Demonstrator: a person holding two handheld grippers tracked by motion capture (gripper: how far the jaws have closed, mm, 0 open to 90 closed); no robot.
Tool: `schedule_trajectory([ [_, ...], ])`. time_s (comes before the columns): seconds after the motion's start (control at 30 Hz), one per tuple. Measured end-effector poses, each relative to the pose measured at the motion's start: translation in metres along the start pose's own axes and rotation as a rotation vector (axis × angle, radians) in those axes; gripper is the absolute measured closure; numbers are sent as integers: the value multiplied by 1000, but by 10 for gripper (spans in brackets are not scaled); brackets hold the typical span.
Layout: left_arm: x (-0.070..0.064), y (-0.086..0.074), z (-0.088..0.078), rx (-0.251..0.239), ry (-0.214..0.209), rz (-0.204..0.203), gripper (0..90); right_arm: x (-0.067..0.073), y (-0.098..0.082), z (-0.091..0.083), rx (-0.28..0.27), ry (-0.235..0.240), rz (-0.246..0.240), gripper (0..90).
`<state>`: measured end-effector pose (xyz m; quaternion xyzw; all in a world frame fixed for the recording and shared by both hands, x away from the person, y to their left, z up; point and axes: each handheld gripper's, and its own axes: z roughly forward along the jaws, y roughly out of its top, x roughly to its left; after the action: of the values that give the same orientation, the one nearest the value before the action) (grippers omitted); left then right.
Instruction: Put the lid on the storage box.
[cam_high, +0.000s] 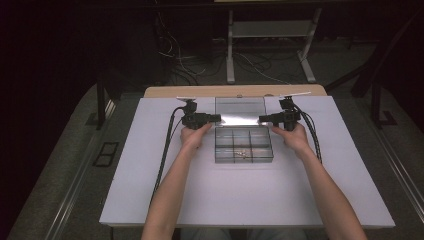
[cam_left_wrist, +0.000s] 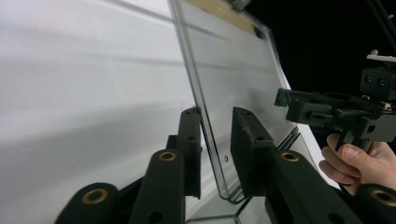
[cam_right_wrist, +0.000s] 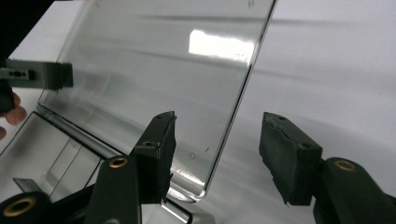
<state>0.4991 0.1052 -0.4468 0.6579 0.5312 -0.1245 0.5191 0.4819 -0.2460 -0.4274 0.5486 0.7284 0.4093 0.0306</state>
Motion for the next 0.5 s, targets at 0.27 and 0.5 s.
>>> schedule_trajectory([
  [0.27,-8,2,-5,-19,8,68,797,1,2,-7,-5,21,-4,532],
  [0.5,-4,-1,-6,-31,-16,75,801,0,-2,-5,-3,90,-22,665],
])
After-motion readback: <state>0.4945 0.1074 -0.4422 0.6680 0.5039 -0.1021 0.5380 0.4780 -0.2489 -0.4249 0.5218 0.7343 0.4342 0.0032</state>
